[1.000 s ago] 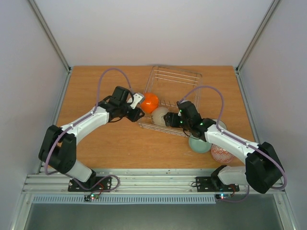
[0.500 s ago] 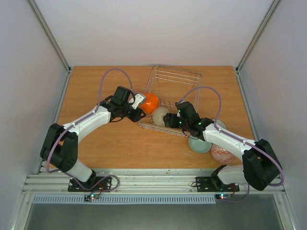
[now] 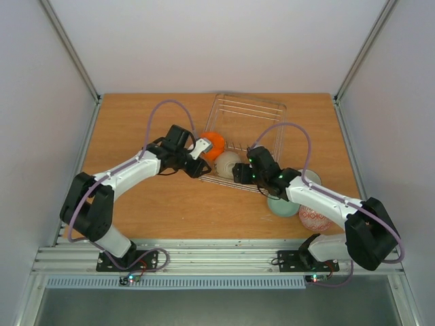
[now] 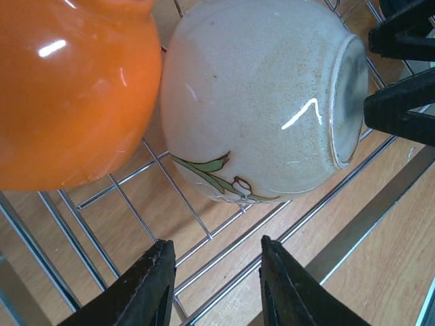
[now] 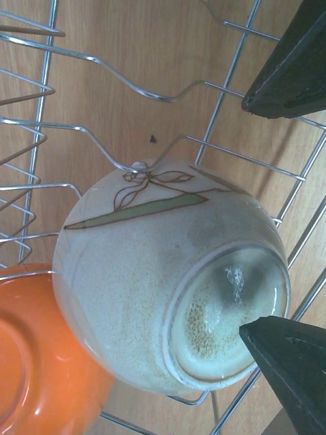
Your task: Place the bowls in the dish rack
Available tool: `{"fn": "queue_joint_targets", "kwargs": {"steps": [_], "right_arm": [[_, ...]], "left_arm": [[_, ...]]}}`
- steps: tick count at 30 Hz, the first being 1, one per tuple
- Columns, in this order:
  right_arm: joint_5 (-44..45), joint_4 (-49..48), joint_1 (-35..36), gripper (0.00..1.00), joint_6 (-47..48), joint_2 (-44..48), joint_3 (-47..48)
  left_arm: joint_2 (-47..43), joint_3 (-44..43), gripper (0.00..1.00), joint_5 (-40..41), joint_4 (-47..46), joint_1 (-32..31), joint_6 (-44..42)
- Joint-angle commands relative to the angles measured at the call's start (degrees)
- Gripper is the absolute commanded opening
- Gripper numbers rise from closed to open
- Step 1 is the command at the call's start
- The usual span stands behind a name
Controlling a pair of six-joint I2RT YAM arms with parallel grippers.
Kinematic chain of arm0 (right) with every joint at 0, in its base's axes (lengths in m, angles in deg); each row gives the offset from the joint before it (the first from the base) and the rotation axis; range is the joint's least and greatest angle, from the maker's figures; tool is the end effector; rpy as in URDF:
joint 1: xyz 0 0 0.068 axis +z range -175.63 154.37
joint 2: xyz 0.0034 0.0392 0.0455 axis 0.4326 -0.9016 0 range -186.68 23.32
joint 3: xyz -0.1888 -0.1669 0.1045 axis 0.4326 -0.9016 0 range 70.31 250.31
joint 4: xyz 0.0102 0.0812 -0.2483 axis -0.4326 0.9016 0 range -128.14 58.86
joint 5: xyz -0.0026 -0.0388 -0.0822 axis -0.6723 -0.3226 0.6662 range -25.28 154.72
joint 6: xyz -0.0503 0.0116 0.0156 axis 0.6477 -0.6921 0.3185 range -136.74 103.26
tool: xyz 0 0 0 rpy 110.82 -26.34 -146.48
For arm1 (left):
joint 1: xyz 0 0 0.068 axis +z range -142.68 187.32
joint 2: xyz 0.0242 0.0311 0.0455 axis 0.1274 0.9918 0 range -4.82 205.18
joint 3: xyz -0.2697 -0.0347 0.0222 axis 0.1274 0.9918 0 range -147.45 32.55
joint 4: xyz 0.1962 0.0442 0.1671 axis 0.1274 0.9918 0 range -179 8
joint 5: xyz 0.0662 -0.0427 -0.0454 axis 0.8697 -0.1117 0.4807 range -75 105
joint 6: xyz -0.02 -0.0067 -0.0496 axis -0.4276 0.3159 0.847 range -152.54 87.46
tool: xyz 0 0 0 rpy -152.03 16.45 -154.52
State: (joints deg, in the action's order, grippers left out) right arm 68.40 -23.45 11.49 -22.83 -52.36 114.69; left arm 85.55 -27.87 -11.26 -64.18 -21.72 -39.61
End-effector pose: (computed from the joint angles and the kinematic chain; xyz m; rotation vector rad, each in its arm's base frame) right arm 0.2178 0.1620 0.2144 -0.6095 2.3110 0.2841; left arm 0.2767 -0.1715 0.2207 0.9622 2.3471 -0.7322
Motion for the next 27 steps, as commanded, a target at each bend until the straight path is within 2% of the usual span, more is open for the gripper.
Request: {"fn": "queue_joint_targets", "kwargs": {"steps": [1, 8, 15, 23, 27], "right_arm": [[3.9, 1.7, 1.5, 0.80, 0.9, 0.3, 2.3], [7.3, 3.5, 4.3, 0.80, 1.6, 0.0, 3.8], [10.8, 6.9, 6.9, 0.79, 3.3, -0.4, 7.9], [14.0, 7.4, 7.2, 0.79, 1.9, -2.1, 8.8], [14.6, 8.7, 7.3, 0.80, 1.3, -1.9, 9.0]], "left_arm": [[1.0, -0.4, 0.35, -0.3, 3.2, -0.3, -0.8], [-1.6, 0.0, 0.35, 2.5, 3.1, -0.6, -1.7], [-7.7, 2.4, 0.36, 12.6, -0.7, -0.5, -1.5], [-5.4, 1.8, 0.36, 11.6, -1.6, -0.5, 0.2], [-7.1, 2.6, 0.36, 13.1, -3.0, -0.2, 0.4]]}}
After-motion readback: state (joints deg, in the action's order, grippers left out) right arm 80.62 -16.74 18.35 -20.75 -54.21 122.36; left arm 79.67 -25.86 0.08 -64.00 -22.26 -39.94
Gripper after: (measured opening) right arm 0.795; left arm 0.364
